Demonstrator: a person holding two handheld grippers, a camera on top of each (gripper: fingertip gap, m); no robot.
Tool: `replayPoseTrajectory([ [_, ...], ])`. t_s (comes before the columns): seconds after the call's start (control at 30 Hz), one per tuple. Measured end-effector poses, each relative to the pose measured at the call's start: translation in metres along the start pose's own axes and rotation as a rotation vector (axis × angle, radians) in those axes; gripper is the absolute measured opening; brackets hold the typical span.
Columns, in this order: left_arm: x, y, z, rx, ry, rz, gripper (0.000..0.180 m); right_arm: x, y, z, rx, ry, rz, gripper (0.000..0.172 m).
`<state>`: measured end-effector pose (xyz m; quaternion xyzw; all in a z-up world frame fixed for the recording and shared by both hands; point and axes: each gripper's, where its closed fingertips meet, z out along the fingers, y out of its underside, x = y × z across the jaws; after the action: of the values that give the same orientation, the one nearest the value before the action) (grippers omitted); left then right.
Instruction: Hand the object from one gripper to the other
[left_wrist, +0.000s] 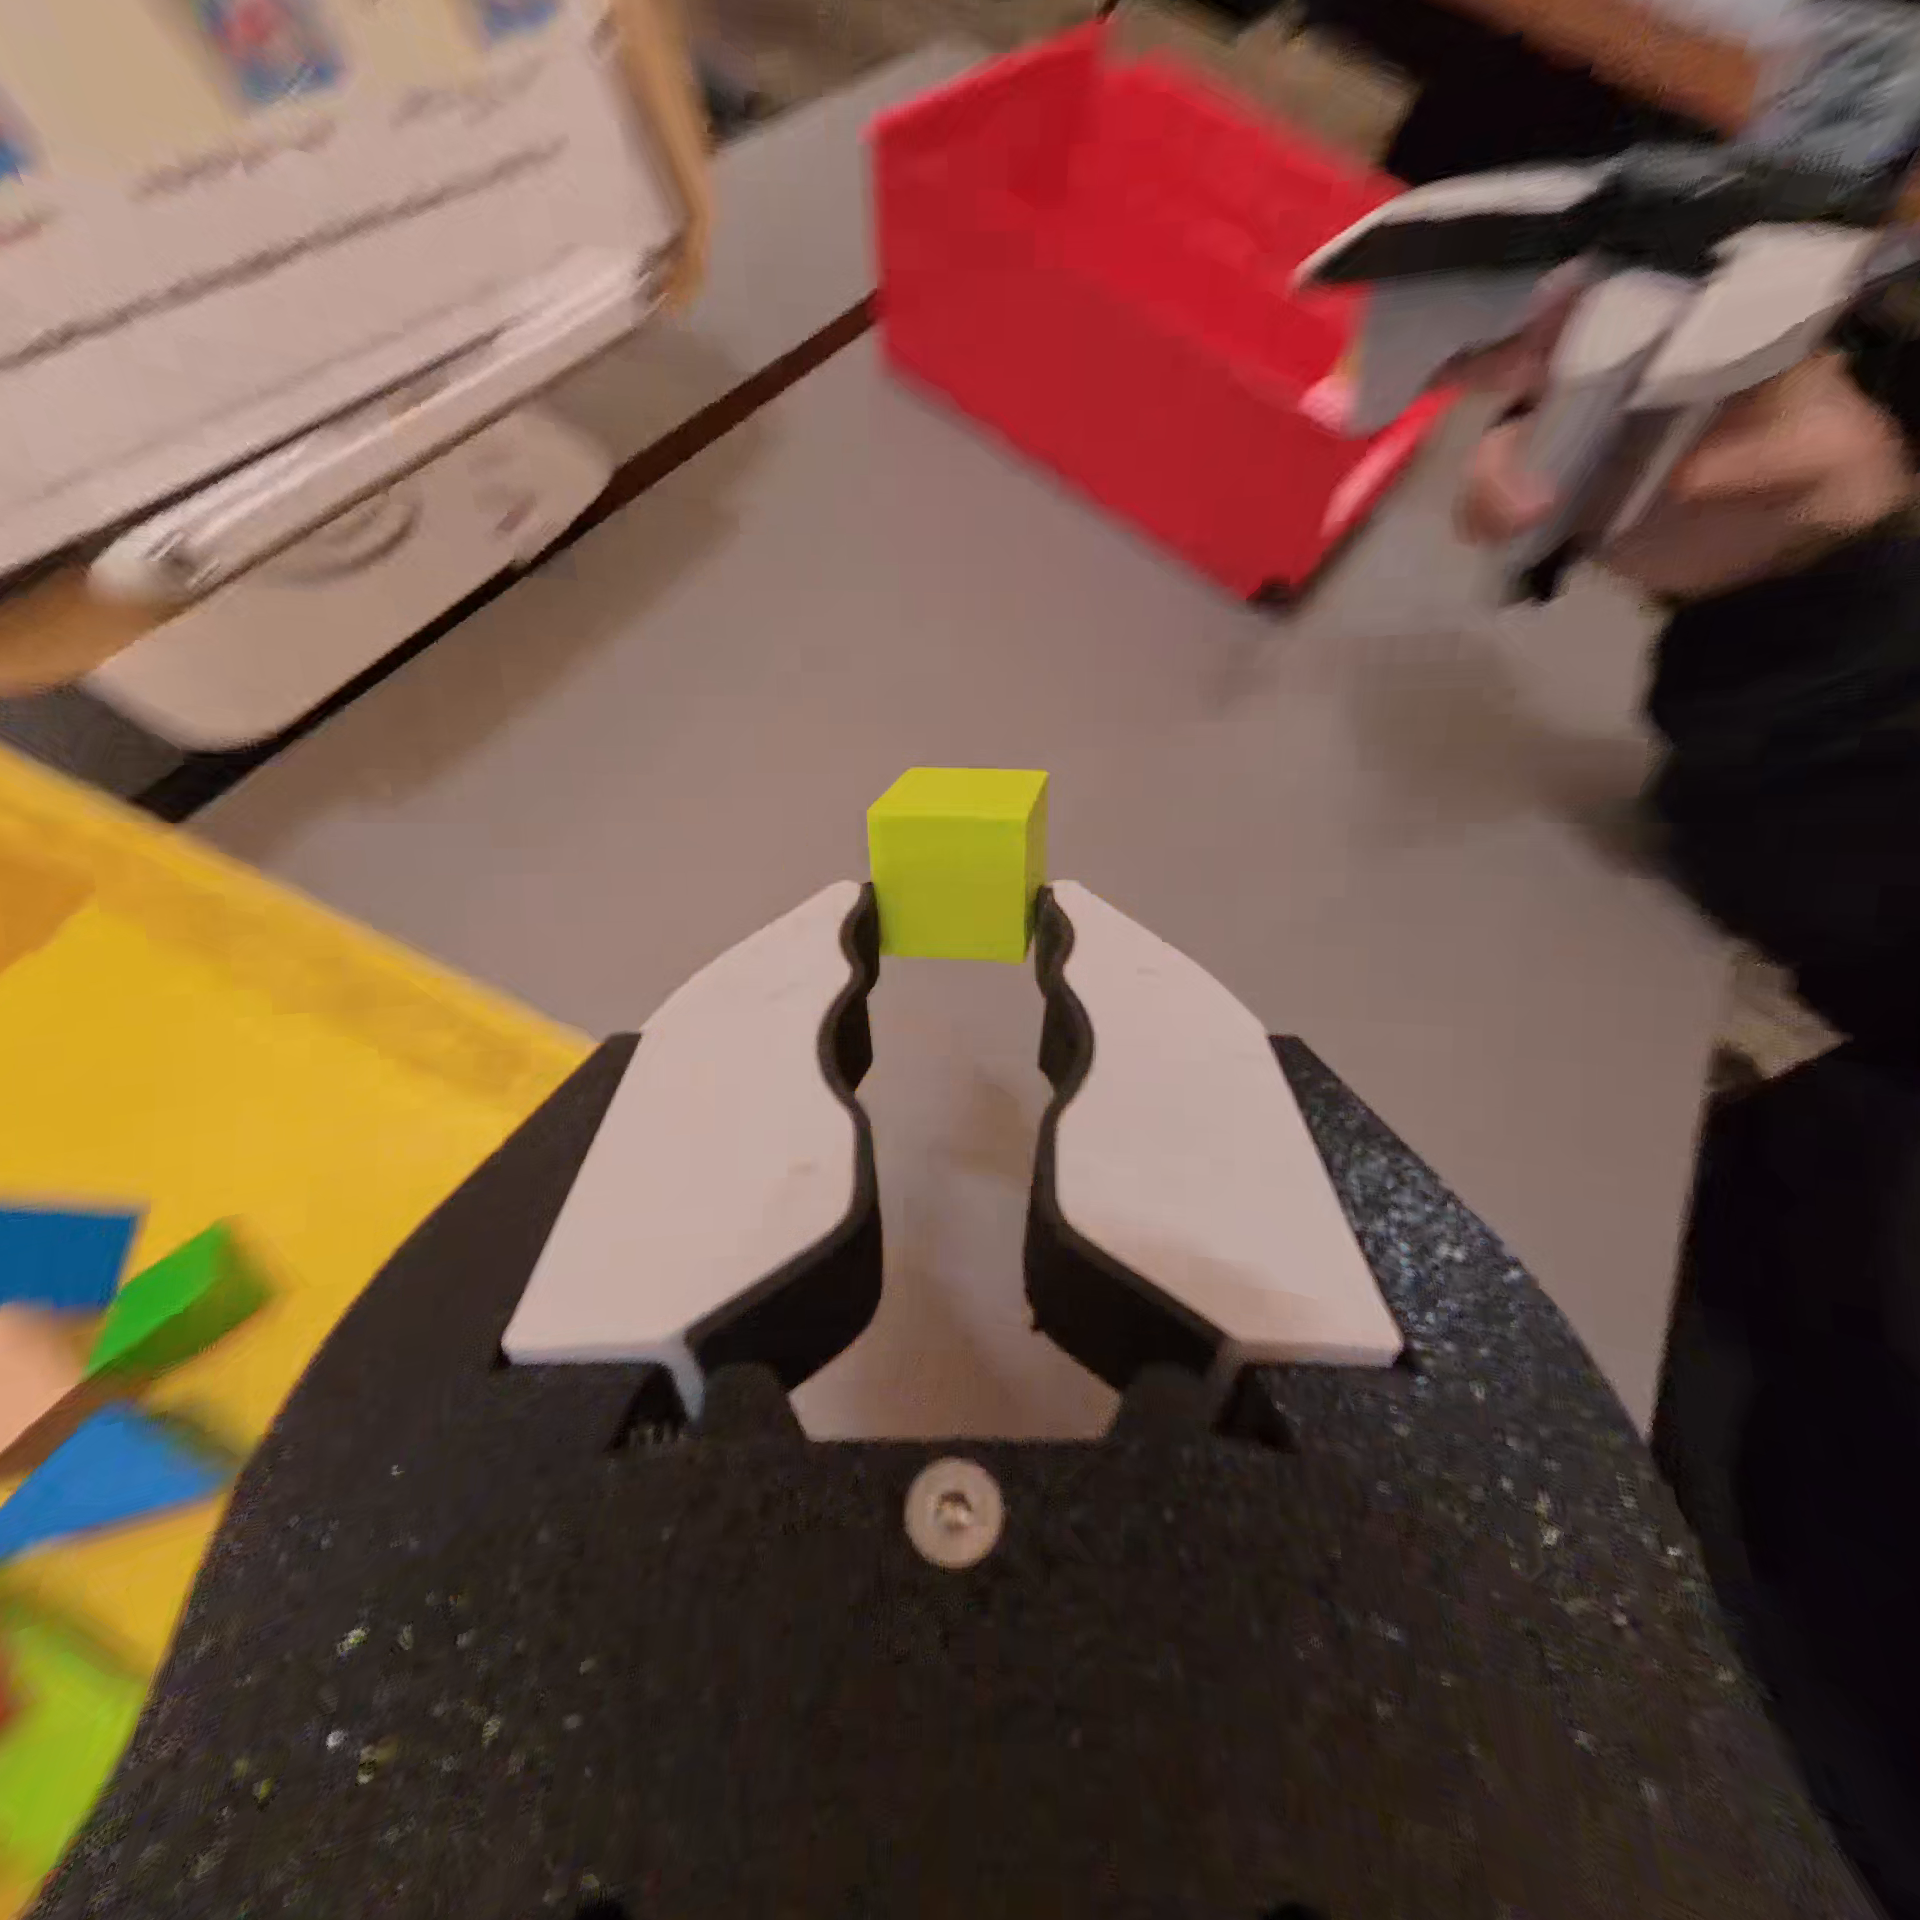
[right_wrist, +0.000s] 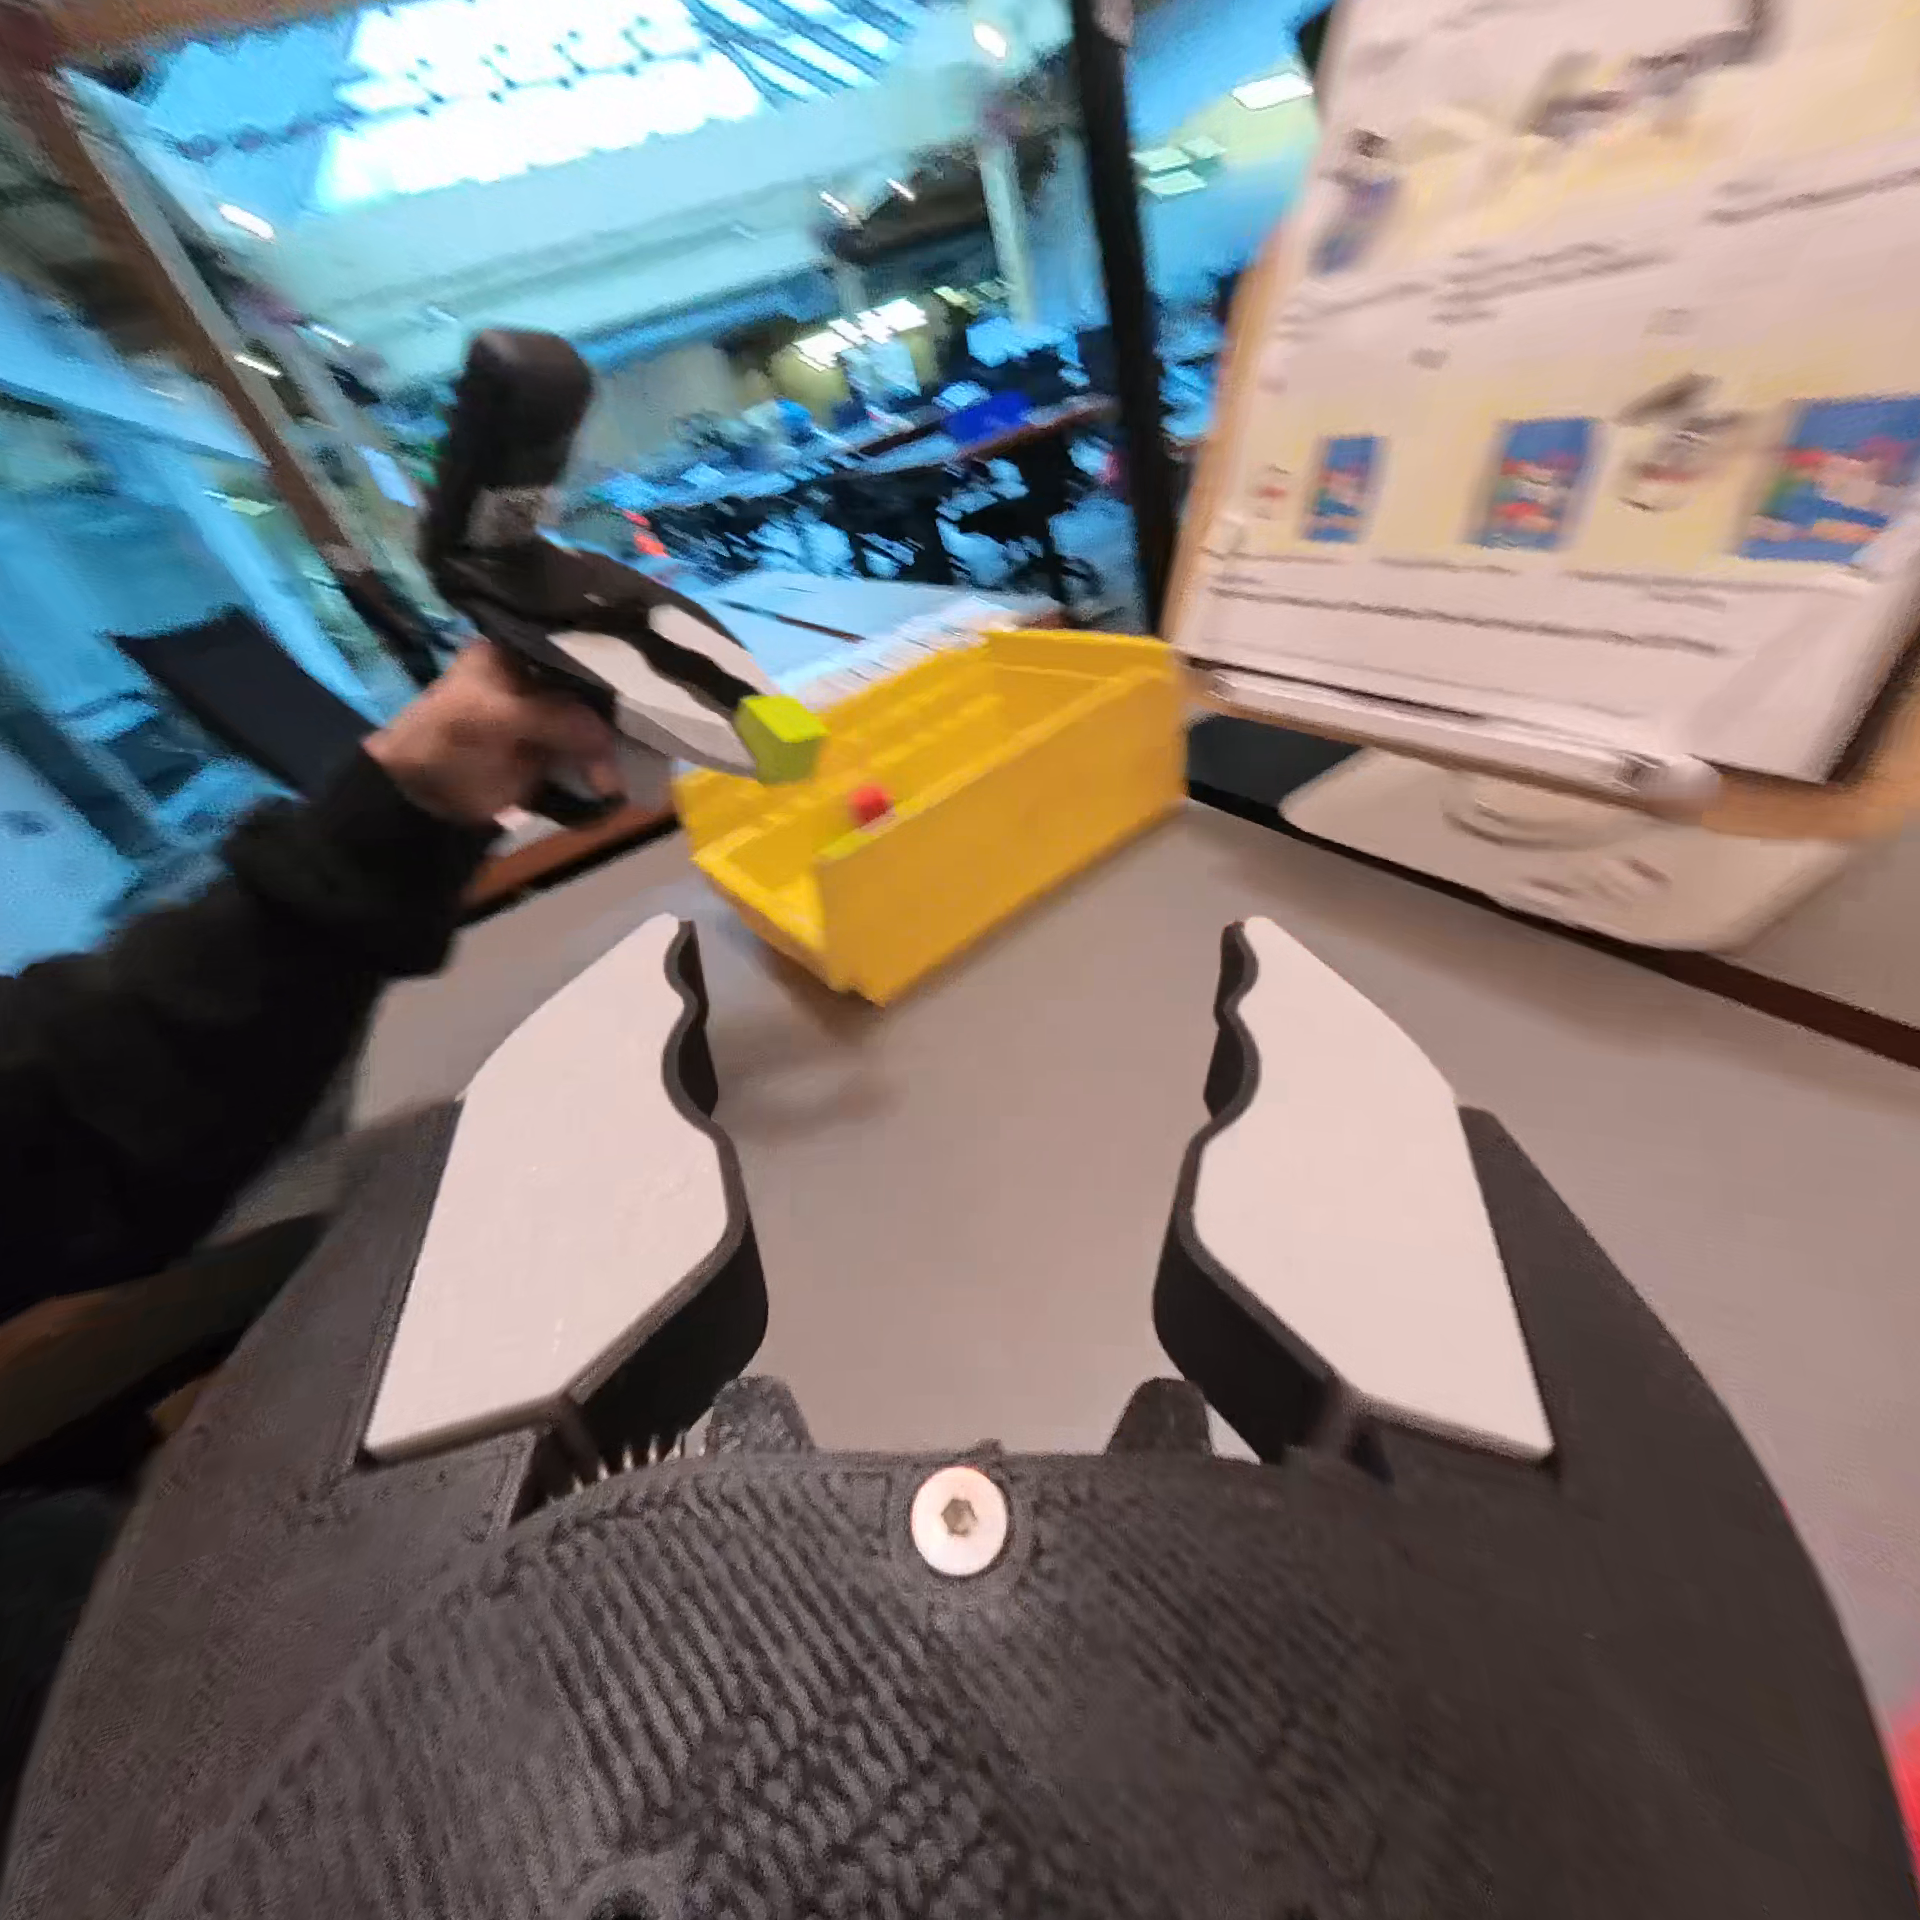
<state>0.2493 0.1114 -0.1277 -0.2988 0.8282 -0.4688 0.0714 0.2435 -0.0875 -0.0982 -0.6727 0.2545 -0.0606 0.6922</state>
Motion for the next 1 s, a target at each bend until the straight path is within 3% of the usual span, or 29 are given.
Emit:
replayPoseTrajectory([
  [0.03,0.021,-0.010,0.003,0.056,0.040,0.024,0.028,-0.016,-0.005,0.006,0.036,-0.070,0.008,0.093],
  [0.13,0.072,-0.036,0.012,0.199,0.113,0.087,0.028,-0.061,-0.016,0.020,0.104,-0.252,0.034,0.092],
  [0.23,0.115,-0.054,0.012,0.332,0.203,0.114,0.028,-0.086,-0.010,0.029,0.070,-0.325,0.034,0.080],
  [0.37,0.143,-0.053,0.012,0.425,0.264,0.118,0.028,-0.110,-0.012,0.029,0.107,-0.409,0.055,0.069],
  [0.47,0.153,-0.050,0.017,0.396,0.320,0.138,0.028,-0.116,-0.008,0.030,0.091,-0.428,0.057,0.064],
  [0.83,0.164,-0.047,0.030,0.389,0.298,0.201,0.028,-0.121,-0.009,0.030,0.086,-0.402,-0.052,0.049],
  [1.0,0.162,-0.048,0.032,0.397,0.274,0.217,0.028,-0.124,-0.003,0.031,0.072,-0.442,-0.057,0.028],
])
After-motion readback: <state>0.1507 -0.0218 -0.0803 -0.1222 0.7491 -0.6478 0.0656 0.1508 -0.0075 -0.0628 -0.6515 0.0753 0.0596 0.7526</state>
